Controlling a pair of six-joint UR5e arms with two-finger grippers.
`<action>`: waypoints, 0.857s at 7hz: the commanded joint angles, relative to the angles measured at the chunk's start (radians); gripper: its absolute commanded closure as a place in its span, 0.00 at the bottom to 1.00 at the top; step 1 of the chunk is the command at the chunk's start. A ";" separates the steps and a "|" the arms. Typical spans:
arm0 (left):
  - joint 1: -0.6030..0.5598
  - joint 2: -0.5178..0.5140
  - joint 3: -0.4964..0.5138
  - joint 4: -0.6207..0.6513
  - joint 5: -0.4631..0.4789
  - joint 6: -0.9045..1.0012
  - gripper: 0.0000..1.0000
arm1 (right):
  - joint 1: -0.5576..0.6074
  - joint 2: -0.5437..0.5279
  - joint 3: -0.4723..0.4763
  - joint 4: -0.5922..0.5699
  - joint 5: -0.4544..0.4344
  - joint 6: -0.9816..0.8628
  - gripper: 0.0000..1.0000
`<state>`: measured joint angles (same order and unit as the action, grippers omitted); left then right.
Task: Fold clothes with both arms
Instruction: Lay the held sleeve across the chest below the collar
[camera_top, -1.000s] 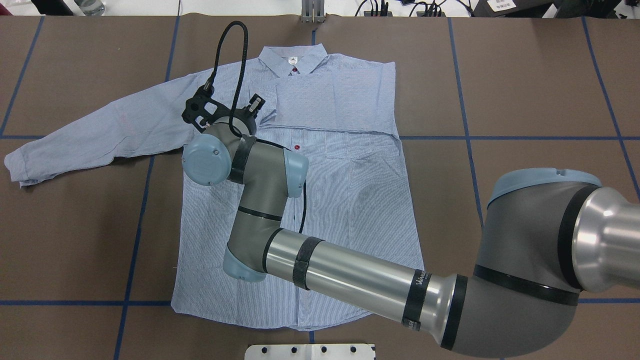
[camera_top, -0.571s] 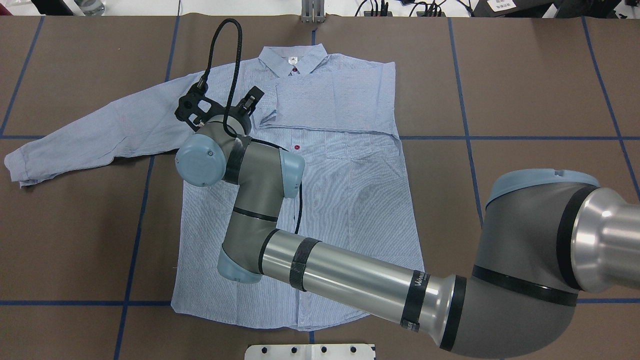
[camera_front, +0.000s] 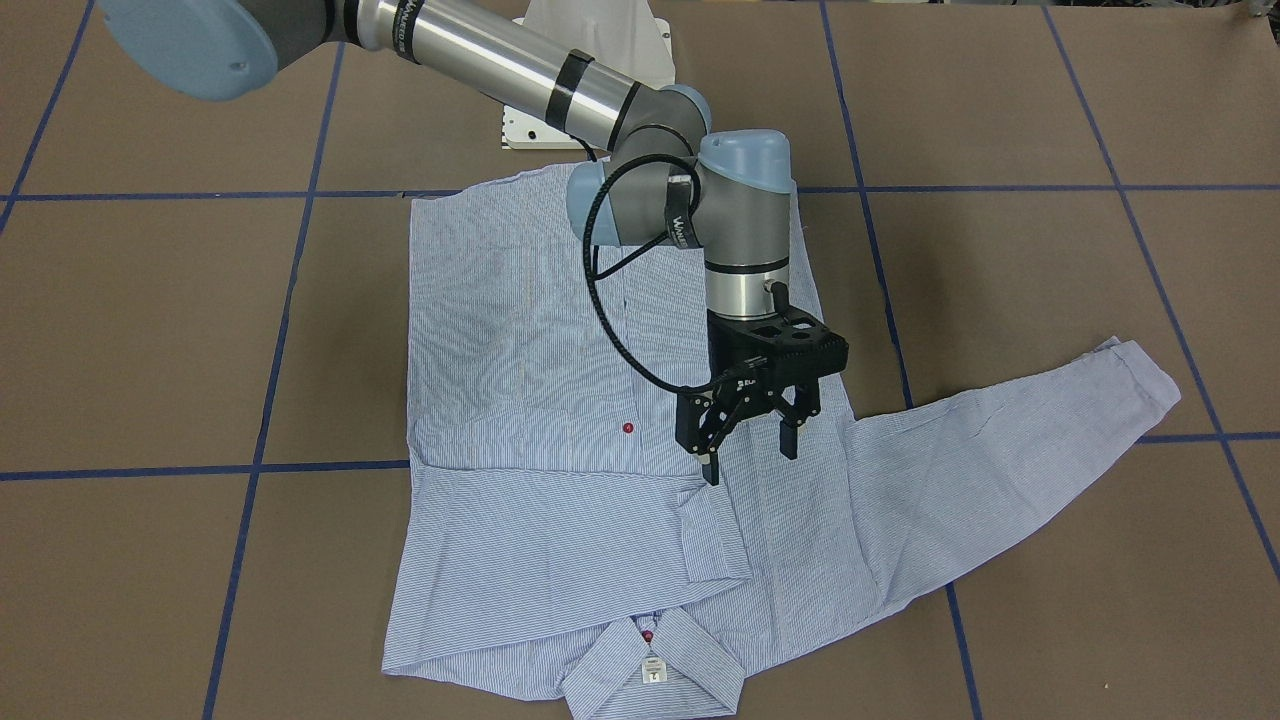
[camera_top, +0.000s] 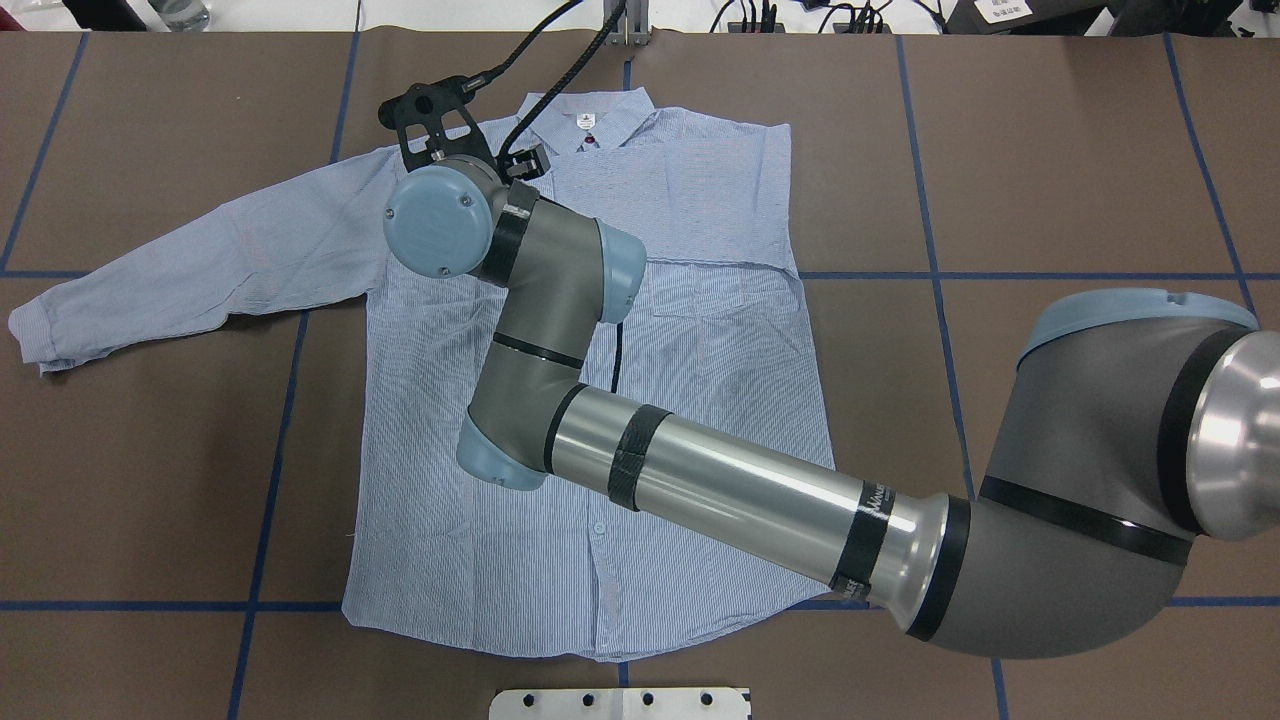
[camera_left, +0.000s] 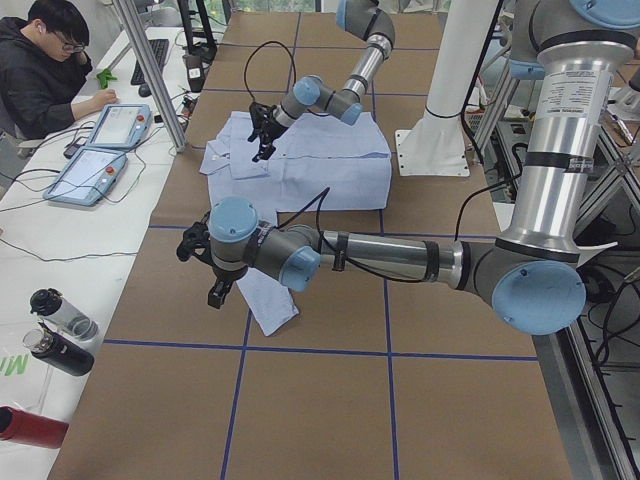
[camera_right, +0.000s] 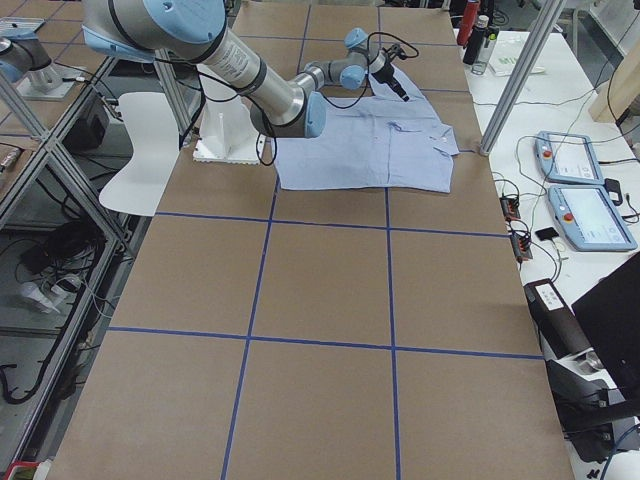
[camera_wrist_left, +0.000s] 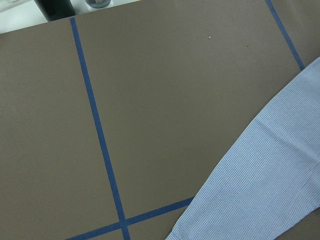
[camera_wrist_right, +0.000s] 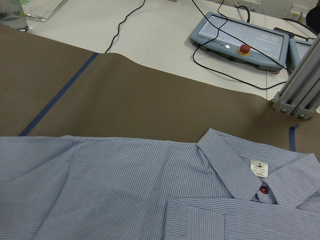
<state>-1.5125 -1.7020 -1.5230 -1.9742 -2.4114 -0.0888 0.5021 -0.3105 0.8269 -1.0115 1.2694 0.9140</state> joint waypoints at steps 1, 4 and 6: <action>0.000 -0.011 0.000 0.000 0.000 -0.002 0.00 | 0.049 -0.053 0.018 0.057 0.152 0.112 0.00; 0.000 -0.019 0.000 0.002 0.000 -0.003 0.00 | 0.056 -0.052 -0.156 0.220 0.168 0.237 0.04; 0.000 -0.021 -0.002 0.000 0.002 -0.003 0.00 | 0.055 -0.038 -0.190 0.228 0.194 0.252 0.32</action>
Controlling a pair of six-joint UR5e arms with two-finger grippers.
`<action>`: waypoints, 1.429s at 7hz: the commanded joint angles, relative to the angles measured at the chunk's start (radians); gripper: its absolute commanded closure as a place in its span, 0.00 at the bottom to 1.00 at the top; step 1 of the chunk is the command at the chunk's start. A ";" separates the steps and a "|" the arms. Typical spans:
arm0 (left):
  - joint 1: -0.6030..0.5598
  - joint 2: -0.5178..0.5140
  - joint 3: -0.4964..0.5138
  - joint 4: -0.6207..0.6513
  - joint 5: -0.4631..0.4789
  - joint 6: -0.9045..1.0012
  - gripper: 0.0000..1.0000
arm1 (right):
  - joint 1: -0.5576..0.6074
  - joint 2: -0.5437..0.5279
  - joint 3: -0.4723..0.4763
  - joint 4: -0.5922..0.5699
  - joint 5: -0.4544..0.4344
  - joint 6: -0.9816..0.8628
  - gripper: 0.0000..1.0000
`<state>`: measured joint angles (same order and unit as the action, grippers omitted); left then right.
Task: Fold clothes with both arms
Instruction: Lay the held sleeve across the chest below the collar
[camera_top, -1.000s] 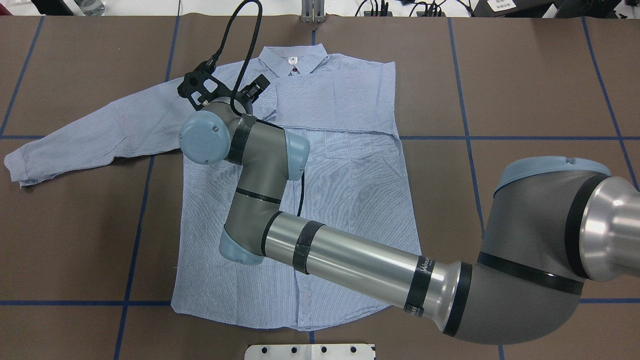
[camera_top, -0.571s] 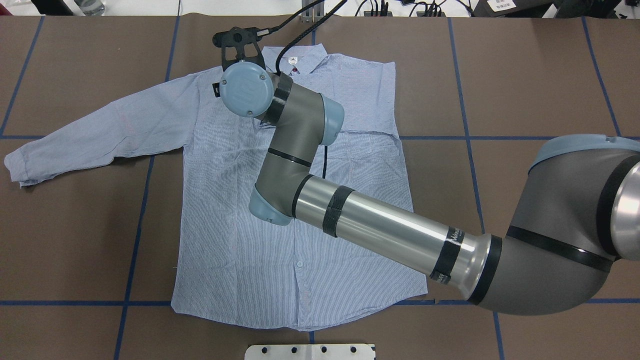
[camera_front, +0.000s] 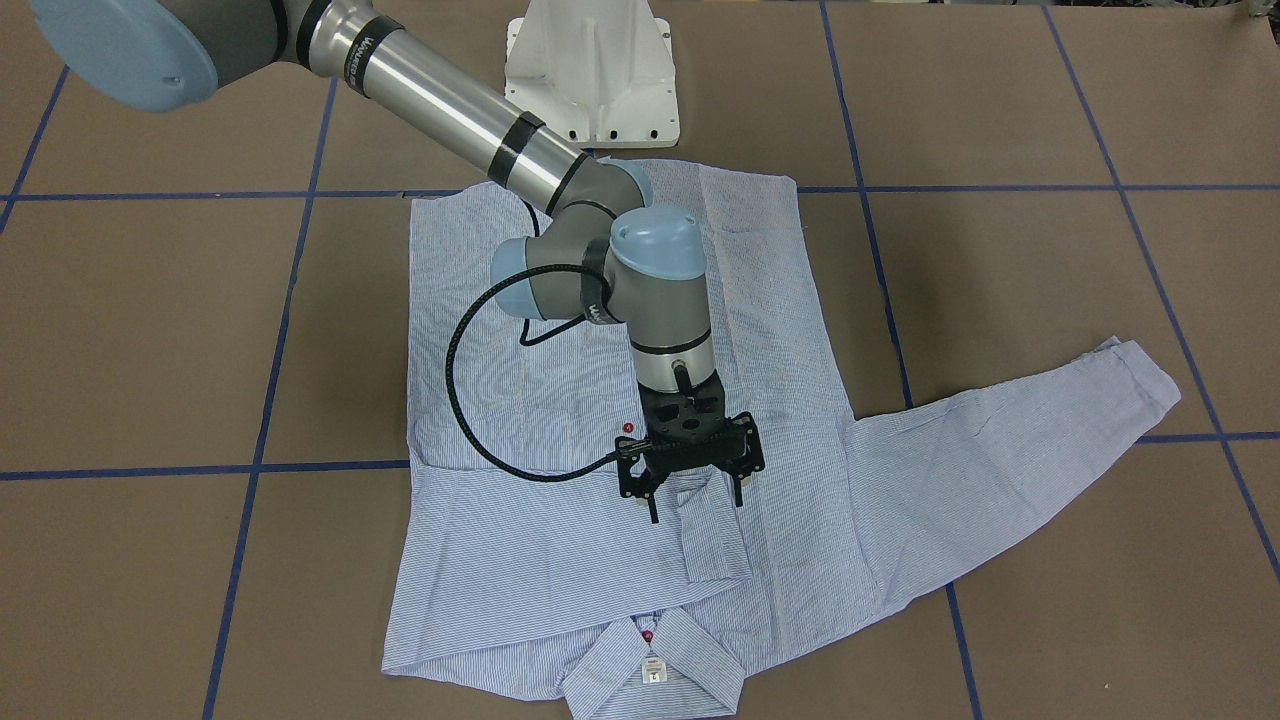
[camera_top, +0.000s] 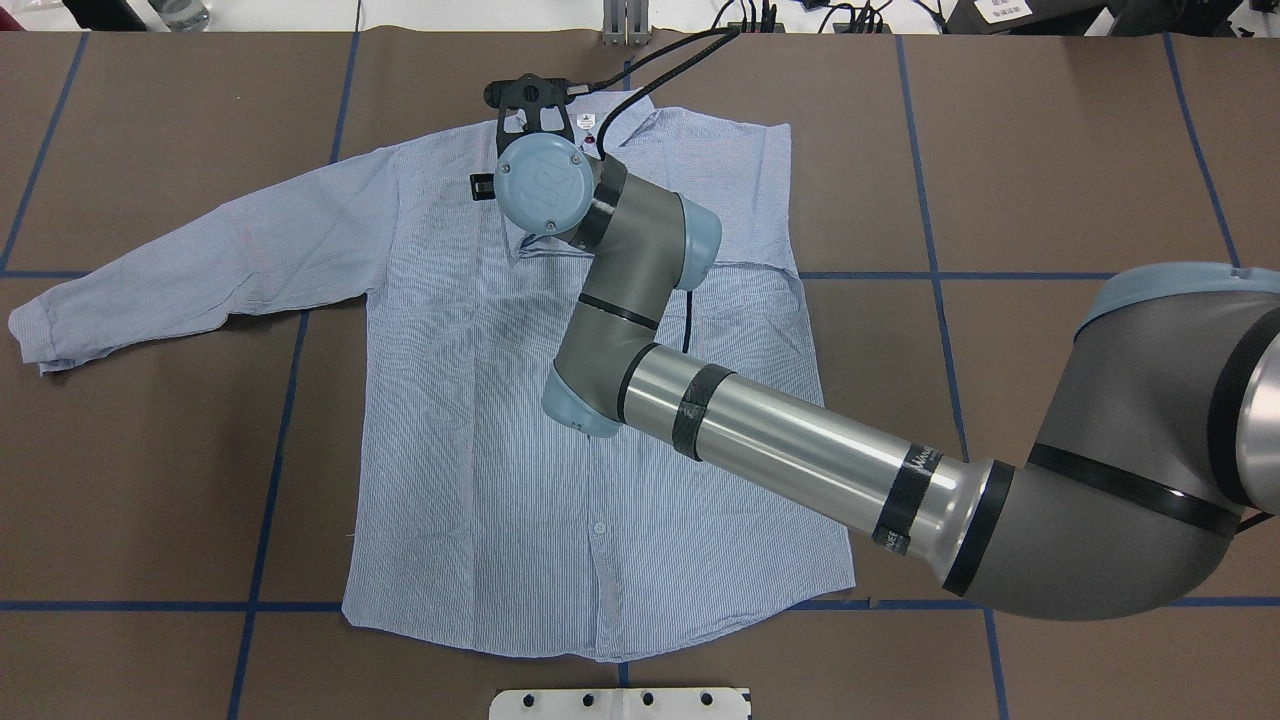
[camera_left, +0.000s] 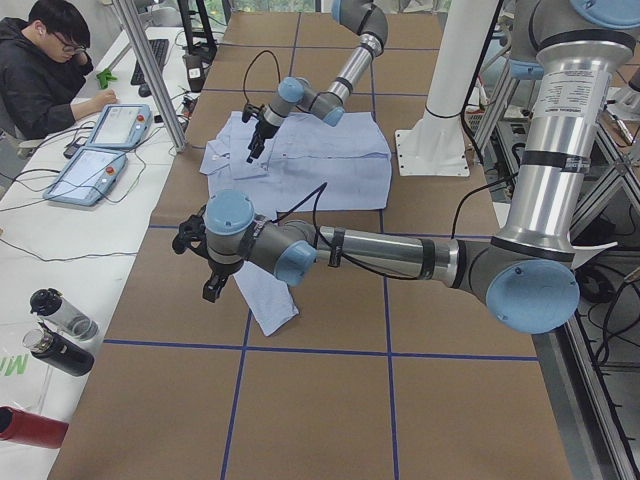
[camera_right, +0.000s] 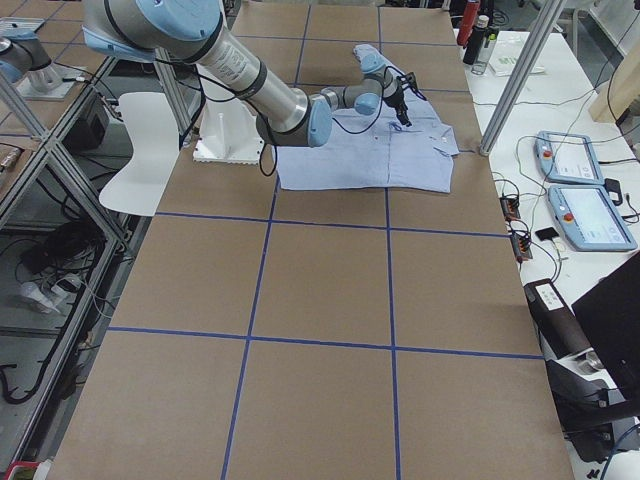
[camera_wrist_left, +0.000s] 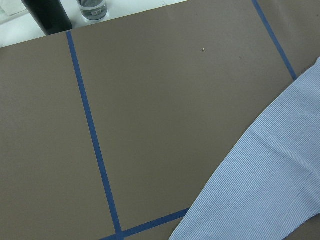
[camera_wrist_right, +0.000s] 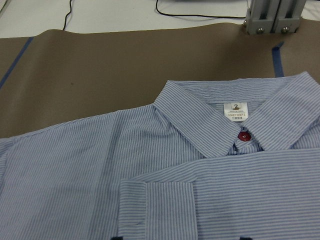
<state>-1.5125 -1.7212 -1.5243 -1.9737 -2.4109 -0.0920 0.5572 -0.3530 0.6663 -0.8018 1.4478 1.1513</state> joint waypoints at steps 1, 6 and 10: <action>0.000 -0.005 0.001 -0.001 0.000 0.000 0.00 | 0.000 0.008 -0.031 0.018 0.028 0.015 0.32; 0.000 -0.018 0.003 0.003 0.001 -0.002 0.00 | -0.005 0.049 -0.119 0.018 0.060 0.015 0.32; -0.002 -0.035 0.001 0.001 0.001 -0.025 0.00 | -0.017 0.075 -0.128 0.018 0.074 0.015 0.34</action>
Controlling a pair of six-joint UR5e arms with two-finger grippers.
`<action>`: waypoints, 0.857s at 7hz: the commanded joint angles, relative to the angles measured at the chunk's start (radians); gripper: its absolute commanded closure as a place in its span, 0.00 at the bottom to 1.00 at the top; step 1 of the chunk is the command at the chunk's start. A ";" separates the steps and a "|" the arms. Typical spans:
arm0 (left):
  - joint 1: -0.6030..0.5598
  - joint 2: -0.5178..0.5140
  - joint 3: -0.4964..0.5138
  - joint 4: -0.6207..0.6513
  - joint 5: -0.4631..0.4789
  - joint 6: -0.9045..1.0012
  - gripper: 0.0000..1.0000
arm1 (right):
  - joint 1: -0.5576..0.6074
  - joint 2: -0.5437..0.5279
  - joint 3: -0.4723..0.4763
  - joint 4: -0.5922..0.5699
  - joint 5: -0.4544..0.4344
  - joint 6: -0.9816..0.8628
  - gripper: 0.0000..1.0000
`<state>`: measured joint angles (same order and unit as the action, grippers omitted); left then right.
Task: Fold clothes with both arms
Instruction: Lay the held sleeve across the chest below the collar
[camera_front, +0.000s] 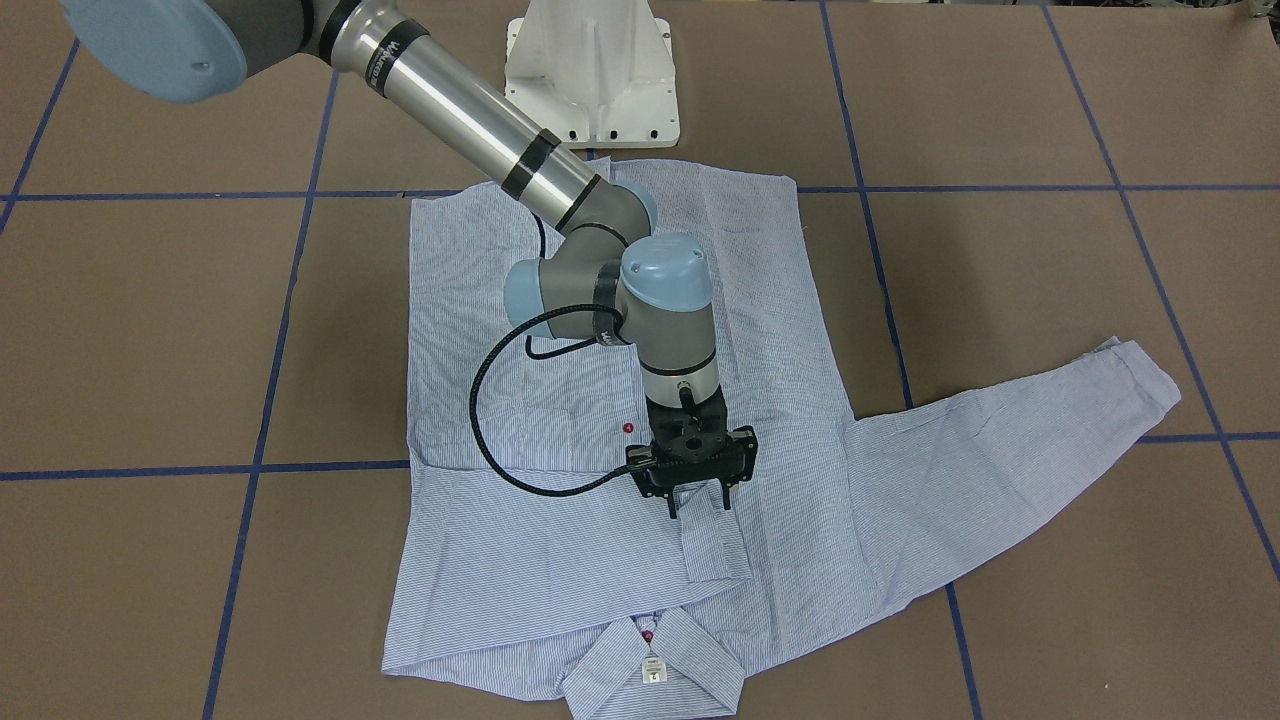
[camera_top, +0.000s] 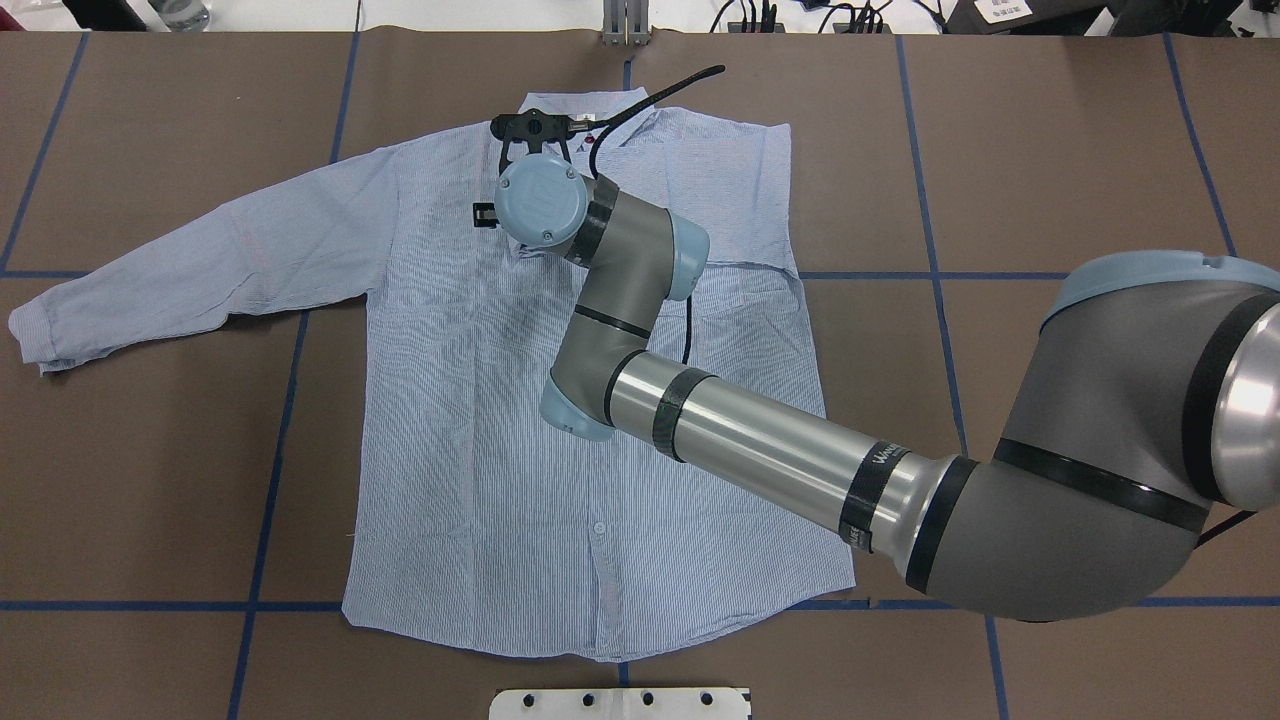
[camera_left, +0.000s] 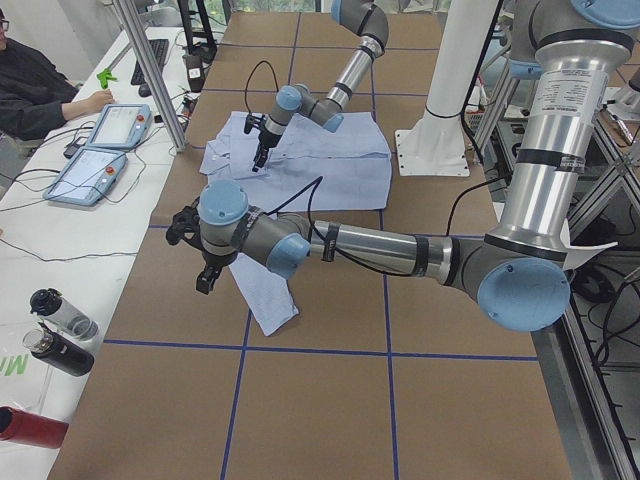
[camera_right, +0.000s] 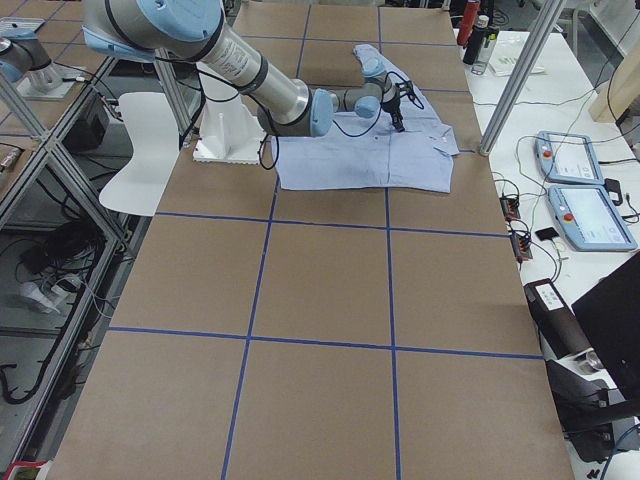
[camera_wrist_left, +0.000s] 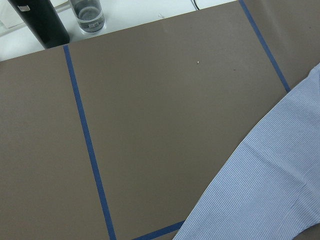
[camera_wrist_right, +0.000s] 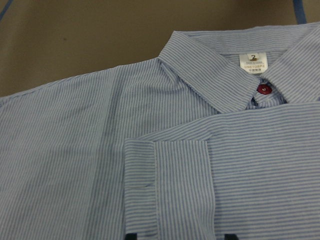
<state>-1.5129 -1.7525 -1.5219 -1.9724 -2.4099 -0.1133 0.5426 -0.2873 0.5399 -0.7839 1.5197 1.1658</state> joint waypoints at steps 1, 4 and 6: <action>-0.001 -0.004 -0.003 0.000 0.000 -0.003 0.00 | -0.007 0.011 -0.003 0.000 0.002 0.000 0.34; -0.001 -0.004 -0.006 0.000 0.000 -0.003 0.00 | -0.010 0.011 -0.017 0.005 0.002 -0.002 0.34; -0.003 -0.004 -0.007 0.000 0.001 -0.003 0.00 | -0.024 0.033 -0.017 0.005 0.002 0.000 0.34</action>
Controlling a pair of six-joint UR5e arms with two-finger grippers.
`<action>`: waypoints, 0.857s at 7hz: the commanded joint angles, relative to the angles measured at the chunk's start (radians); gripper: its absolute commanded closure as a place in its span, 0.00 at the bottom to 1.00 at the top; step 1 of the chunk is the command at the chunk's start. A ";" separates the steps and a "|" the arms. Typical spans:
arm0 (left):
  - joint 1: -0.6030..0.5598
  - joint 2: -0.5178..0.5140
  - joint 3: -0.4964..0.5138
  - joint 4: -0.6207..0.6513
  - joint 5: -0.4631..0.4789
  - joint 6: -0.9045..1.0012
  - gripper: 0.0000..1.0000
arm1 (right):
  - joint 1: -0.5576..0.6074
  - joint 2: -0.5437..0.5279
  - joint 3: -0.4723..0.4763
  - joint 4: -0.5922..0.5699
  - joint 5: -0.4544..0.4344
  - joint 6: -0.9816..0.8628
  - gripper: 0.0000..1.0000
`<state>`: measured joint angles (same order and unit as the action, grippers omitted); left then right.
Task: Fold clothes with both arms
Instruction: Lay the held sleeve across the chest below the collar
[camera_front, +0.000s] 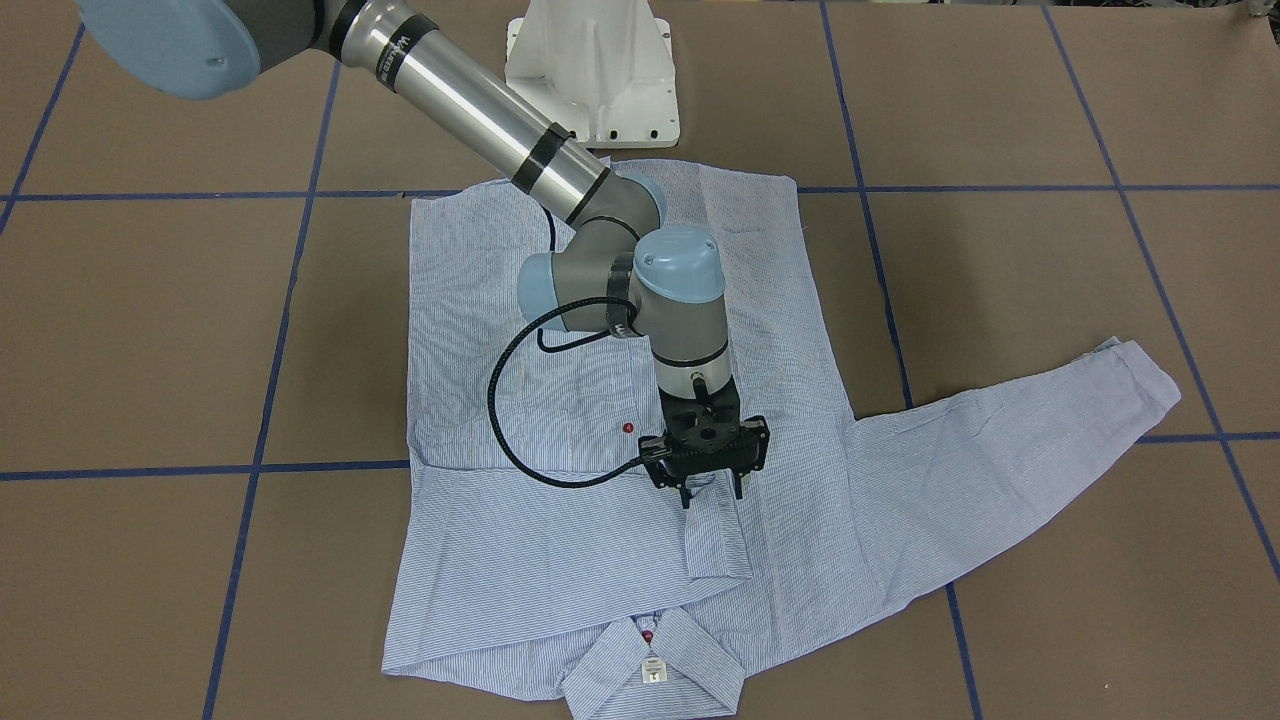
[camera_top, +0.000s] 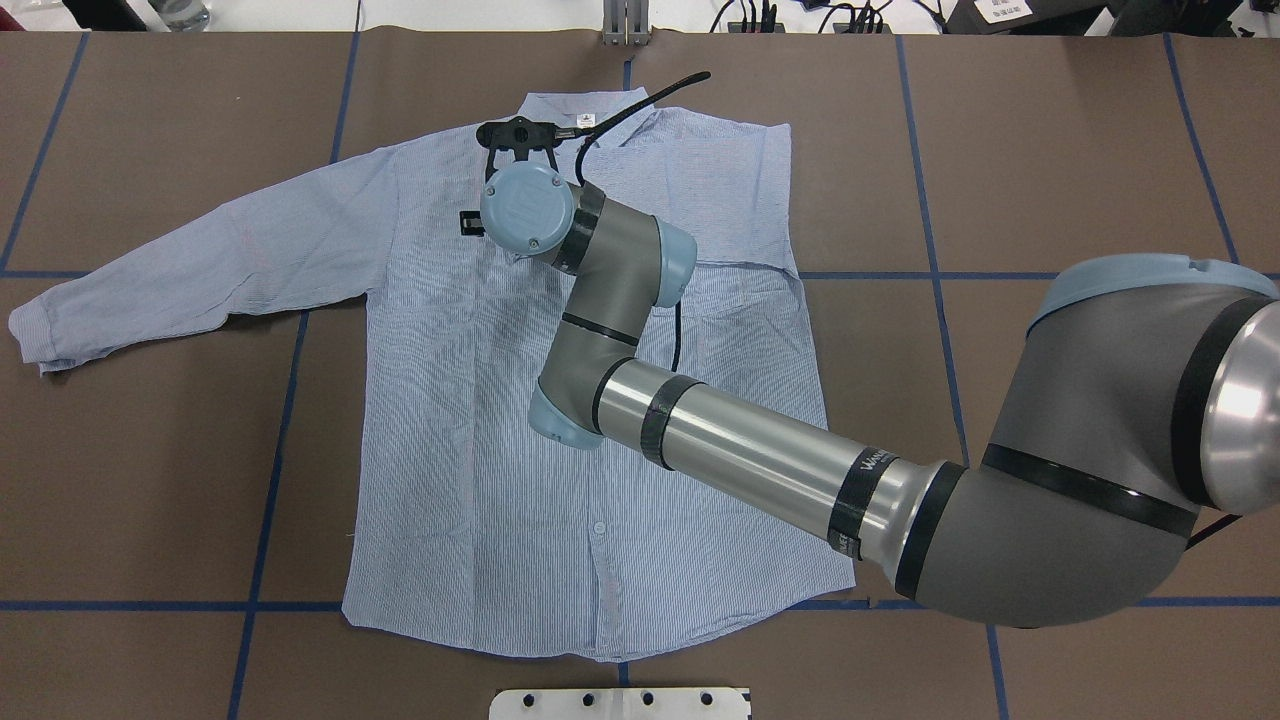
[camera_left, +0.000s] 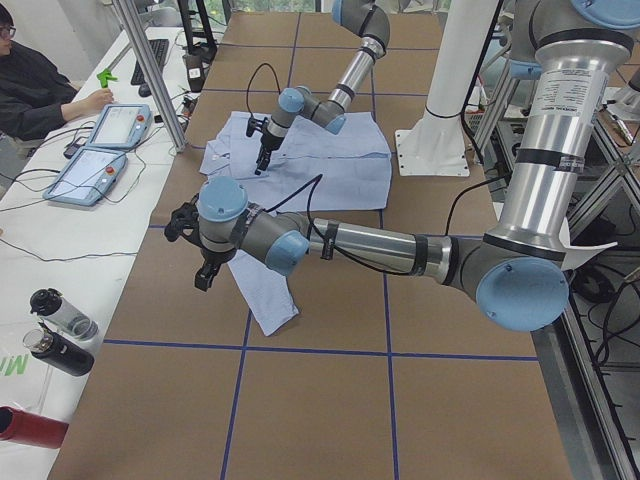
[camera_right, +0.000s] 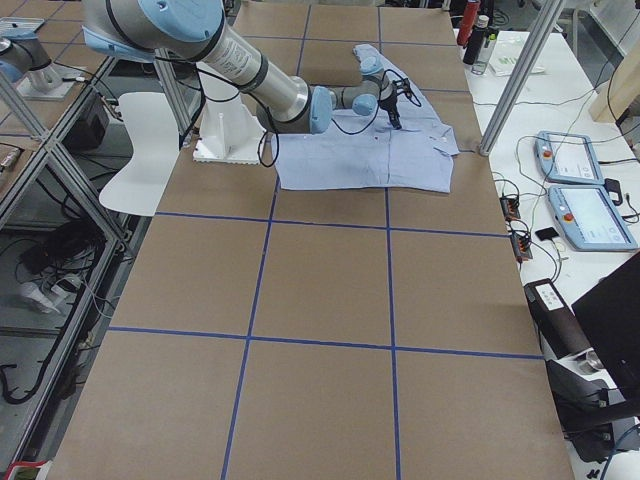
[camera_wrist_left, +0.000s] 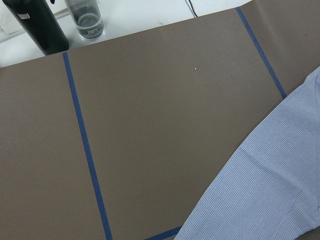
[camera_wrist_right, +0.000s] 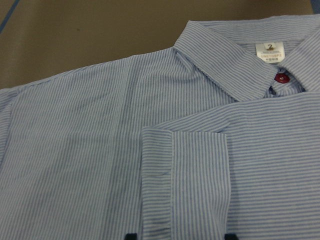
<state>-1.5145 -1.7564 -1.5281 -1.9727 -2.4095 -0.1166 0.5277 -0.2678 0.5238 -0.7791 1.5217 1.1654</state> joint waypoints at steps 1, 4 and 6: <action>-0.001 0.000 -0.001 0.000 0.003 0.001 0.00 | -0.026 0.018 -0.001 0.001 0.000 0.000 0.34; -0.012 0.000 -0.003 -0.002 0.006 0.005 0.00 | -0.061 0.056 -0.001 0.010 0.000 0.000 0.34; -0.013 0.003 -0.003 -0.020 0.006 0.005 0.00 | -0.078 0.079 -0.008 0.011 -0.005 -0.001 0.36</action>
<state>-1.5269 -1.7549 -1.5309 -1.9856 -2.4040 -0.1122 0.4595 -0.1995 0.5198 -0.7693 1.5199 1.1648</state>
